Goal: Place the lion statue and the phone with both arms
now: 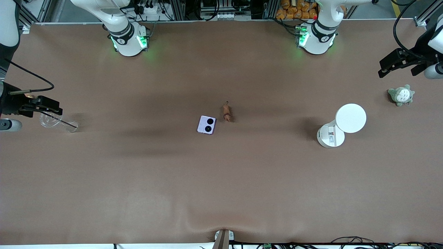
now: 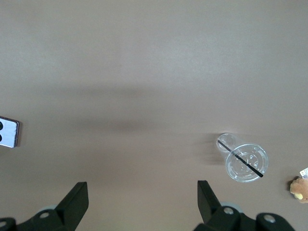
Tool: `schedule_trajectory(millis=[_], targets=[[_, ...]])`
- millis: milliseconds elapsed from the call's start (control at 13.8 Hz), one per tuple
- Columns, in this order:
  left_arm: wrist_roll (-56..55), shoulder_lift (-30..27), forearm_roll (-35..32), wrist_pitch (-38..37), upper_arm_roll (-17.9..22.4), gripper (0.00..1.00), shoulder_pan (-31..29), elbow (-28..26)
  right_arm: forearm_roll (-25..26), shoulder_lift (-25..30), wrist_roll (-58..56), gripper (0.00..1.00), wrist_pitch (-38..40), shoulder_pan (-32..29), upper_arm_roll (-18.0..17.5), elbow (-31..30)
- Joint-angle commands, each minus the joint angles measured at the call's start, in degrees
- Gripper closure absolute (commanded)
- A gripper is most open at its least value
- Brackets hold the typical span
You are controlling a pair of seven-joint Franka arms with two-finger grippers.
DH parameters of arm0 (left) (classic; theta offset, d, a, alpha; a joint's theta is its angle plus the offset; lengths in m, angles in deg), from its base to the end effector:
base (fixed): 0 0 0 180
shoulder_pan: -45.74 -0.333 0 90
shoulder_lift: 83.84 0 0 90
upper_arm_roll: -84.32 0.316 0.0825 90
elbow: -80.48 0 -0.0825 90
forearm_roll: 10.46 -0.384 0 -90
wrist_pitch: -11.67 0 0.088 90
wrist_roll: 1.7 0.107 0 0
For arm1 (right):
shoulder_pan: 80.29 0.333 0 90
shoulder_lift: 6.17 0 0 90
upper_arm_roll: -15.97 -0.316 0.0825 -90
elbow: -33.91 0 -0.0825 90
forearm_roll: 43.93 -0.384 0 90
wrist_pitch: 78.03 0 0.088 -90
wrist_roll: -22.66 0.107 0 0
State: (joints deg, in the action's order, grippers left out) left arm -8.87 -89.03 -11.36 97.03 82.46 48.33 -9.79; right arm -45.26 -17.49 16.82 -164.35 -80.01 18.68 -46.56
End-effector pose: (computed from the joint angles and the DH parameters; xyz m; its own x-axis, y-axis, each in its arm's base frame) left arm 0.5161 -0.0393 0.6637 0.9988 0.0488 0.0071 0.0489 -0.9986 -0.0178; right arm 0.6063 -0.0202 0.5823 0.9938 0.0612 -0.0932 0.0592 -0.9980 -0.0235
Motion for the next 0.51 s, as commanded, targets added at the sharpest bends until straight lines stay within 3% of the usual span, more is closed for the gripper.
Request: schedule_trajectory(millis=[0, 435], targets=[[-0.4, 0.7, 0.5, -1.5, -0.1, 0.00, 0.1, 1.5, 0.8, 0.9, -0.4, 0.00, -0.2, -0.5, -0.5, -0.7], [-0.4, 0.1, 0.9, -3.4, -0.3, 0.00, 0.0, 1.6, 0.8, 0.8, -0.3, 0.00, -0.2, -0.7, -0.5, -0.7]])
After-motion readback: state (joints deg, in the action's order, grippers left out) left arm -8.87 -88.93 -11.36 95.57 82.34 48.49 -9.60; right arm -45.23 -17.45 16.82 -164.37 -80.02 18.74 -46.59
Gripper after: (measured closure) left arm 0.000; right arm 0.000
